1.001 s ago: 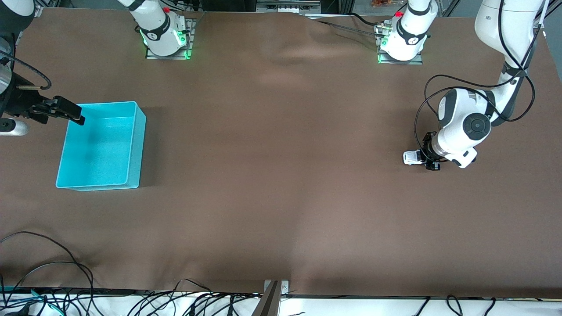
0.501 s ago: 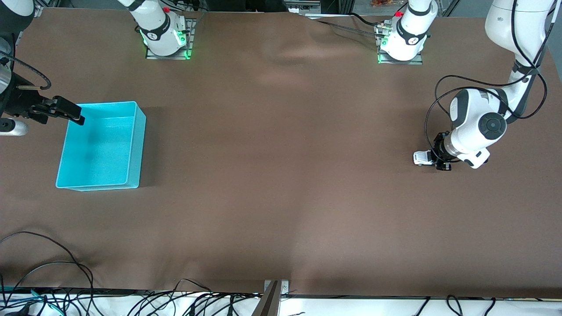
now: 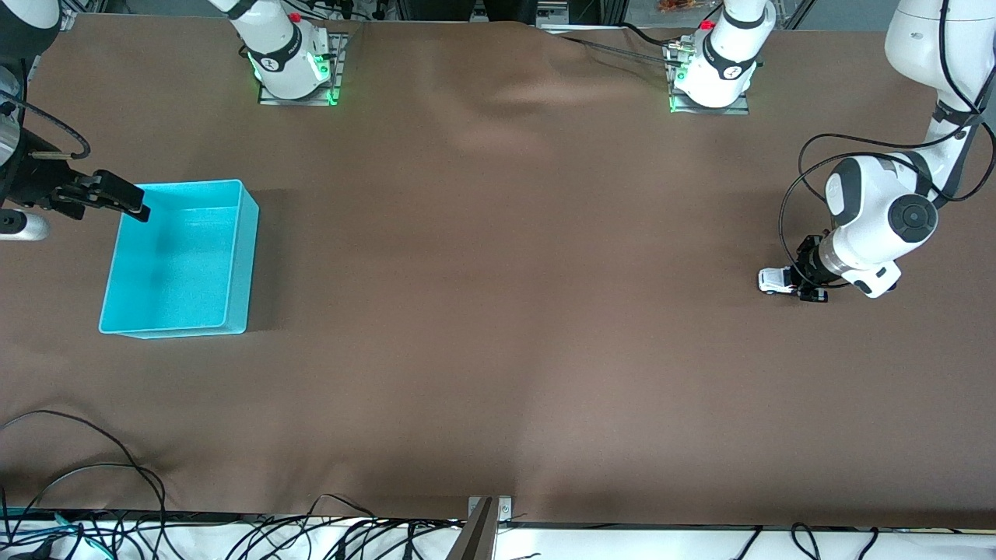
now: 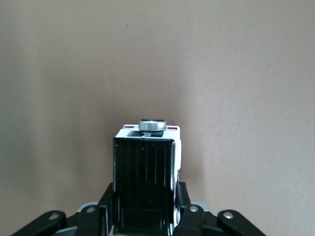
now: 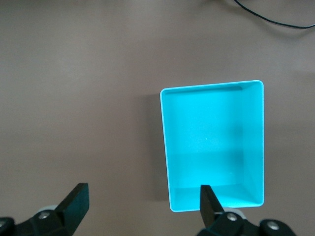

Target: Wind and store white jeep toy

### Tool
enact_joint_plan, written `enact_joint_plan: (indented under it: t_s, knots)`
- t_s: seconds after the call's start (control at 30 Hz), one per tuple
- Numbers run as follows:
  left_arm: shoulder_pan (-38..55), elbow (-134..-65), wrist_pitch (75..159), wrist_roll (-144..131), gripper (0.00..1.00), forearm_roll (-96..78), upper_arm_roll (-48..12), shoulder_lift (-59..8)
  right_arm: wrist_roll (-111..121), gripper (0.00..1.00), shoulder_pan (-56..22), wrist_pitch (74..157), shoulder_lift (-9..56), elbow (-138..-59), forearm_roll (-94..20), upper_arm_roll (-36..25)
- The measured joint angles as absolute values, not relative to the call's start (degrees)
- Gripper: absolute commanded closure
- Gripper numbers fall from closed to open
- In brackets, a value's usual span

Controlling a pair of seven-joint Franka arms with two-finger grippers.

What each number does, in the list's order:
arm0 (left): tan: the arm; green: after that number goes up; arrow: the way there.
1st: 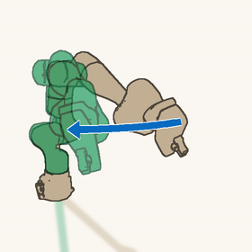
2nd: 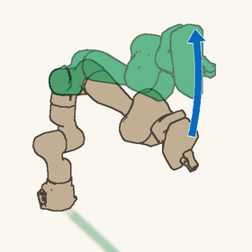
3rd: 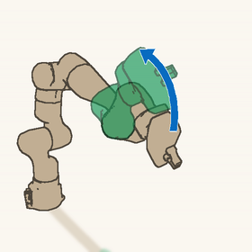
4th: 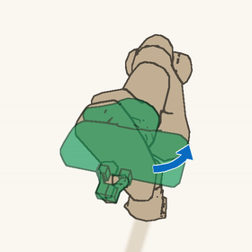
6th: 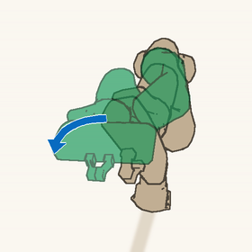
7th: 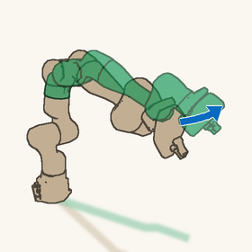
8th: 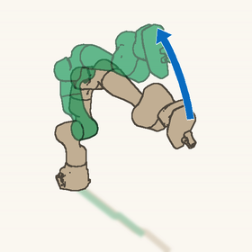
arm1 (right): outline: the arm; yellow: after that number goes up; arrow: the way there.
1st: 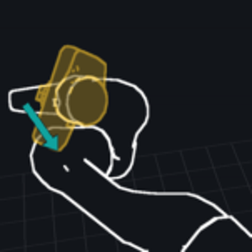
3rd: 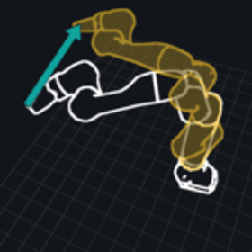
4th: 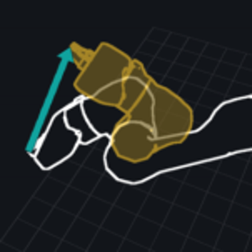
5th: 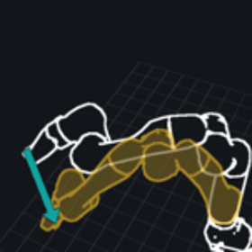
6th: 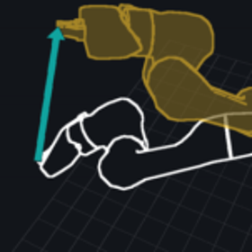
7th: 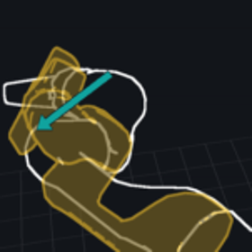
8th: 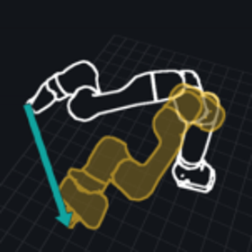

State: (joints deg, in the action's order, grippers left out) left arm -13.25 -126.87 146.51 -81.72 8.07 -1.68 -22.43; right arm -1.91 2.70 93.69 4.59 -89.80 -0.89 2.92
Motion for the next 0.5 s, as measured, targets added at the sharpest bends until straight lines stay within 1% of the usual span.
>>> enact_joint_plan:
  t_s: [0.03, 0.07, 0.1, 0.13, 0.17, 0.4, 0.5]
  knots:
    - [-13.3, -126.9, 146.5, -81.7, 0.61, 8.1, -1.7, -22.4, -1.9, 0.0, 2.7, 93.7, 4.6, -89.8, -0.9, 2.9]
    - [-13.4, -126.8, 146.6, -81.6, 0.48, 8.1, -1.7, -22.5, -1.9, 0.0, 2.7, 93.7, 4.6, -89.8, -0.9, 2.9]
    - [-13.5, -126.8, 146.6, -81.6, 0.34, 8.1, -1.7, -22.5, -1.9, 0.0, 2.7, 93.7, 4.6, -89.8, -0.9, 2.9]
    - [-13.6, -126.8, 146.6, -81.6, 0.13, 8.1, -1.7, -22.5, -1.9, 0.0, 2.7, 93.7, 4.6, -89.8, -0.9, 2.9]
    - [-13.9, -126.7, 146.7, -81.4, 0.0, 8.1, -1.7, -22.6, -1.9, 0.0, 2.7, 93.7, 4.6, -89.8, -0.9, 2.9]
    - [-14.7, -125.3, 145.6, -81.3, 0.0, 8.1, -1.6, -22.7, -1.9, 0.0, 2.7, 93.7, 4.6, -89.8, -0.9, 2.9]
    - [-15.7, -122.4, 141.7, -80.4, 0.0, 8.2, -1.5, -22.7, -1.9, 0.0, 2.7, 93.7, 4.6, -89.8, -0.9, 2.9]
